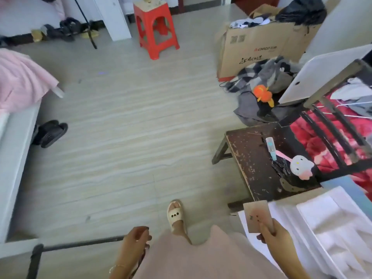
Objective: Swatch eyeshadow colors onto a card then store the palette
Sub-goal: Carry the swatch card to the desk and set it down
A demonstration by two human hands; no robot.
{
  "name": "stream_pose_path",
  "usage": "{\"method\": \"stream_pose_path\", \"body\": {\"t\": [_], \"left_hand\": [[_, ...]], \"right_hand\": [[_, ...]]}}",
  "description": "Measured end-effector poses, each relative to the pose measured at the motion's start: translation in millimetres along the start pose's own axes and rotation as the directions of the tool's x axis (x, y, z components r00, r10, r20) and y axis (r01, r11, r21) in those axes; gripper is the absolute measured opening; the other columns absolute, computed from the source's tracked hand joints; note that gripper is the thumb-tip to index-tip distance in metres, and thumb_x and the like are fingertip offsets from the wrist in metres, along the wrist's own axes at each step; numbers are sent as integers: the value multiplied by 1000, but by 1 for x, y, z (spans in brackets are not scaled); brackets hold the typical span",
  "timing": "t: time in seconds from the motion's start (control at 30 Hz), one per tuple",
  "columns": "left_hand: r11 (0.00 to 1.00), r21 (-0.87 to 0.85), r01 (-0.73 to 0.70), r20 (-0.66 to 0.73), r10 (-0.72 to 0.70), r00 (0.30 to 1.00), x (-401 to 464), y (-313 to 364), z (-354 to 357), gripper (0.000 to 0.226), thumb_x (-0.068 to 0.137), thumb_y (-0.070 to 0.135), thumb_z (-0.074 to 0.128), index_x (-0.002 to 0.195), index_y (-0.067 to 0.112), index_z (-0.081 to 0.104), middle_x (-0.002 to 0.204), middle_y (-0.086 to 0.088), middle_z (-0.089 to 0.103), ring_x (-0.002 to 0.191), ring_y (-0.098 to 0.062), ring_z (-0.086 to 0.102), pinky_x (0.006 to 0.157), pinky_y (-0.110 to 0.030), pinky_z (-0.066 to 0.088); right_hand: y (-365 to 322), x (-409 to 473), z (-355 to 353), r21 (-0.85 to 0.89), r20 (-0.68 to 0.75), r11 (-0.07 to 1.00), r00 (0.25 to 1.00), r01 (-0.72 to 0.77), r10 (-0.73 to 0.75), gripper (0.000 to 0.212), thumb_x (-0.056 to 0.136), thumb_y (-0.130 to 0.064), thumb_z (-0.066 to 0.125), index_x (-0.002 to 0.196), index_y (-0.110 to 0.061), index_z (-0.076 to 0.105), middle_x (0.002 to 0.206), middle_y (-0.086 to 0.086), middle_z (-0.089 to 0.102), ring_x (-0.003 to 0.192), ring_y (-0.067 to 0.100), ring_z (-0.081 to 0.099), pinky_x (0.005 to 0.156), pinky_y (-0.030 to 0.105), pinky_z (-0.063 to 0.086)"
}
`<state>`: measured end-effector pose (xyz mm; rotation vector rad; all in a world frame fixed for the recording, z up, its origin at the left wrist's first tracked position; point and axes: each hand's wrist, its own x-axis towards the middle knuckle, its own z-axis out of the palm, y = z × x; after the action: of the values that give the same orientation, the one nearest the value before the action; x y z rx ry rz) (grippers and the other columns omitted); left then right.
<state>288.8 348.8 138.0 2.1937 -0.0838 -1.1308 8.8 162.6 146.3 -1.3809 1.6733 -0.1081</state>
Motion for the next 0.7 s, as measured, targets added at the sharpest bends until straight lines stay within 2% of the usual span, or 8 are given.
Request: {"method": "stream_pose_path", "body": {"t": [0.1,0.17,0.23,0.33,0.4,0.47,0.63,0.7], "left_hand": [[999,-29,24,-69,-26,997,24,-3,-27,9,88,4,52,91,3,61,72,-6,66,65,-20,58,59,-28,42],[998,-46,37,-96,-42,994,44,4,-44,10,89,8,53,92,7,62,76,-4,68,73,-19,62,65,-29,42],[998,-60,37,-98,-43,994,67,17,-64,11,91,14,51,95,12,61,82,-2,68,75,-19,63,64,-29,44],[992,-128,11,-127,-27,992,98,45,-92,11,93,15,49,97,12,59,83,-4,66,67,-20,59,57,-28,45],[991,-135,-24,-149,3,989,116,65,-108,12,93,13,48,98,13,59,84,-4,66,68,-19,59,59,-26,46],[990,-139,-39,-142,19,990,132,84,-119,13,93,13,48,99,14,59,84,-4,67,70,-18,60,62,-26,47],[988,-147,-39,-124,20,992,176,133,-128,13,92,15,49,97,15,60,85,-3,67,70,-18,62,64,-27,47],[987,-155,-38,-120,20,993,195,155,-126,12,92,15,49,97,16,60,84,-3,68,69,-17,62,64,-26,48]], "right_hand": [[-37,21,30,-68,43,998,999,16,-13,9,89,-13,53,86,-6,57,68,7,65,63,17,60,68,35,46],[-69,32,54,-110,69,992,996,60,-53,2,89,-14,54,87,-14,54,66,0,61,62,9,56,61,32,40],[-102,45,78,-126,81,984,990,124,-114,5,88,-15,55,83,-13,56,62,-7,58,60,4,53,53,28,34],[-149,59,106,-117,118,980,982,160,-146,14,89,-16,55,79,-6,58,63,2,62,61,16,58,56,29,41],[-177,66,119,-104,144,982,979,159,-144,17,90,-19,53,81,-5,58,69,11,63,66,28,60,65,38,49],[-198,75,127,-96,167,984,977,153,-135,15,90,-18,52,83,-6,58,74,14,63,69,34,60,69,43,50],[-240,112,130,-124,161,980,978,155,-134,11,89,-15,53,79,-13,57,66,4,66,67,23,58,58,29,41],[-261,137,131,-115,148,982,980,152,-135,13,89,-15,54,77,-13,57,64,3,66,66,21,58,56,27,38]]}}
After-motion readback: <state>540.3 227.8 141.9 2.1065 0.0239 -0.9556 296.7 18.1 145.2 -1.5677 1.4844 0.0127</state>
